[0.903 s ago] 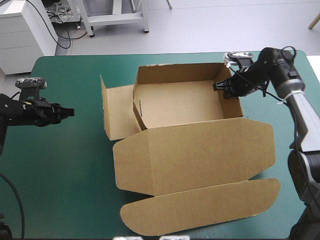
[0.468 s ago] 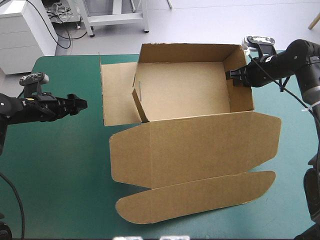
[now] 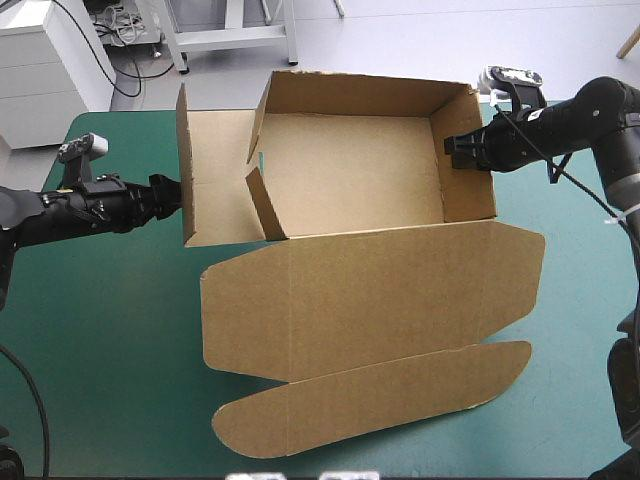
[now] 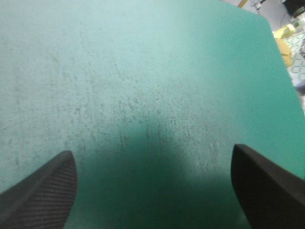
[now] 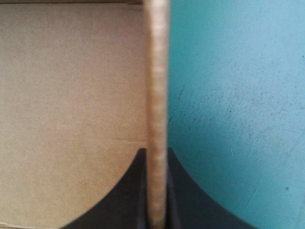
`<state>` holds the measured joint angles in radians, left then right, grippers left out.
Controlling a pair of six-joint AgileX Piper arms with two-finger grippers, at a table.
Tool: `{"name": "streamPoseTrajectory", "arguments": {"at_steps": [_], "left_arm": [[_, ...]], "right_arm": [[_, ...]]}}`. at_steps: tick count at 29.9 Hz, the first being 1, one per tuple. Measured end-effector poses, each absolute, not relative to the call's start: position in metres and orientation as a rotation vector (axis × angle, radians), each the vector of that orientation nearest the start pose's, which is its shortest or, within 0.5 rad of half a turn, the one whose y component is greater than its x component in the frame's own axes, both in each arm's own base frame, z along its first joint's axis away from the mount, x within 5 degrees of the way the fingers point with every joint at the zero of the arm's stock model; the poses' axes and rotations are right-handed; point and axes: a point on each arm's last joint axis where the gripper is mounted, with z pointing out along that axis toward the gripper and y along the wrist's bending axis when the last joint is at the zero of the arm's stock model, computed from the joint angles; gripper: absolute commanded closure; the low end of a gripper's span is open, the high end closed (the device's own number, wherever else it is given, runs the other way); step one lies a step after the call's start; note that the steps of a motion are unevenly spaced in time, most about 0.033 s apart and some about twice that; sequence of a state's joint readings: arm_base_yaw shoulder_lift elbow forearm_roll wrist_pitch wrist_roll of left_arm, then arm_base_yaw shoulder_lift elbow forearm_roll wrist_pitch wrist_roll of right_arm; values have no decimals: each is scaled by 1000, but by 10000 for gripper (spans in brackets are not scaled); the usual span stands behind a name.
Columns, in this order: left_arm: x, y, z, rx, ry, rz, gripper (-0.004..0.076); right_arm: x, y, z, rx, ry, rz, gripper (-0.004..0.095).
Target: Fold the box
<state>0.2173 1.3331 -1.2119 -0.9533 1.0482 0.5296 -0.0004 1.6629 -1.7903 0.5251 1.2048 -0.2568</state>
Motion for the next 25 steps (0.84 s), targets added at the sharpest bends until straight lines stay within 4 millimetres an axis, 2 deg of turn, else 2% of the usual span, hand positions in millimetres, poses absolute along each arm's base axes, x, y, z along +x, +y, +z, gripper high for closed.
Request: {"name": "streamPoseTrajectory", "arguments": {"at_steps": [4, 7, 14, 25], "left_arm": [[273, -9, 376, 64, 2210, -908, 106], [272, -11, 378, 89, 2202, -933, 106], [270, -14, 379, 126, 2190, -975, 106], [266, -17, 379, 169, 2205, -1020, 106]], "right_arm": [[356, 43, 406, -259, 2447, 589, 927], [364, 48, 395, -264, 2474, 592, 927], [381, 82, 373, -310, 2490, 558, 927], [395, 130, 346, -355, 2486, 601, 927]]}}
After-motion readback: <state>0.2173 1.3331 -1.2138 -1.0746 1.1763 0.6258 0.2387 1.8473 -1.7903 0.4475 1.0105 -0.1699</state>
